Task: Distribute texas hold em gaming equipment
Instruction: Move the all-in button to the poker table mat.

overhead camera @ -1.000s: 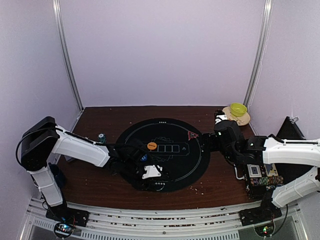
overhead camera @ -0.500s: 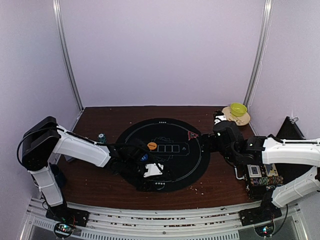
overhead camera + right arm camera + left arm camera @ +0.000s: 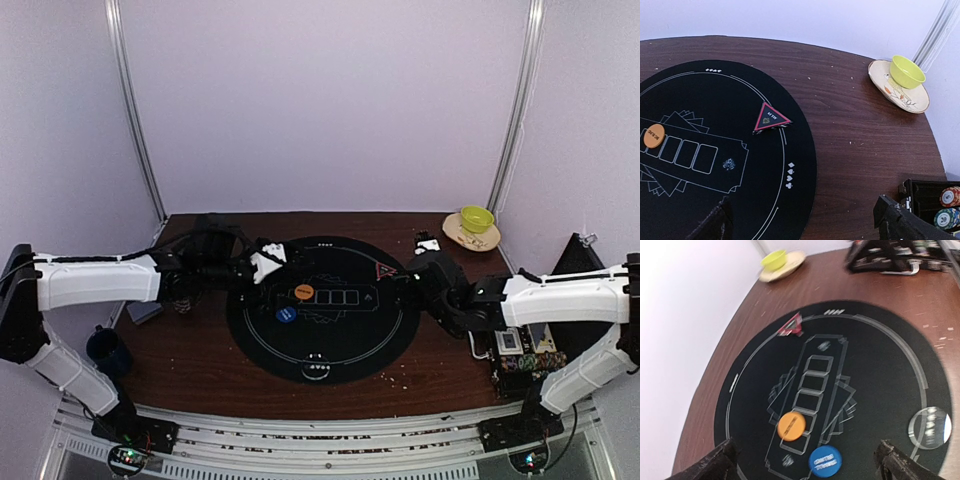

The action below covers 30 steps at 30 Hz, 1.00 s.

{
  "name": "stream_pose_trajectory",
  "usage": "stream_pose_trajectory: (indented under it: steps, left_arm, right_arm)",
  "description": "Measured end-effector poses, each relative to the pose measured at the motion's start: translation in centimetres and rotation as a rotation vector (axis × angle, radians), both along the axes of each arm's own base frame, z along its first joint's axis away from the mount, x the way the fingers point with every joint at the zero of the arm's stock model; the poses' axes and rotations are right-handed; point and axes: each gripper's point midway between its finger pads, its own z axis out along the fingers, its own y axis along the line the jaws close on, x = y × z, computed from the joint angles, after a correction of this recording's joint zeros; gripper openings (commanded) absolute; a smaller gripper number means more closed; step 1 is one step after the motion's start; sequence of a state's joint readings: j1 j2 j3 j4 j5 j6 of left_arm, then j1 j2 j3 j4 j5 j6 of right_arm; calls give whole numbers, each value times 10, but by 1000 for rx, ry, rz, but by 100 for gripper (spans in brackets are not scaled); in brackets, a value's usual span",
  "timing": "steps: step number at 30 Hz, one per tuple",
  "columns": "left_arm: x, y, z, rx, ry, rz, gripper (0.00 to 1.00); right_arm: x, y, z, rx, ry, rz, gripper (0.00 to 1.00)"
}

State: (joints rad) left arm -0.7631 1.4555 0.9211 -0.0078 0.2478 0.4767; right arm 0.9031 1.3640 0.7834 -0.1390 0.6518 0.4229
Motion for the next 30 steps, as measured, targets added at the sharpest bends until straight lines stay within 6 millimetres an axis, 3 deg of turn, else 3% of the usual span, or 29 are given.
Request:
stream_pose_trajectory:
  steps: [2,6,11,17,20,30]
  left_arm:
    - [23,14,-9,11,27,79,98]
    - [48,39,-32,33,87,190,98]
    - [48,49,-44,40,120,235,98]
    - [52,51,-43,22,123,281,98]
    - [56,52,-41,10,115,301,98]
    - [53,59,-48,2,111,332,98]
  right_arm:
    - [7,0,-5,-37,4,-29,100]
    - [28,1,-19,-93,30,-85,100]
    - [57,-16,-56,-158,108,-171,100]
    - [73,-28,-105,-221,230,-201,100]
    - [86,-19,-116,-238,253,-200,100]
    - [142,-6,-116,-221,212,-266,100]
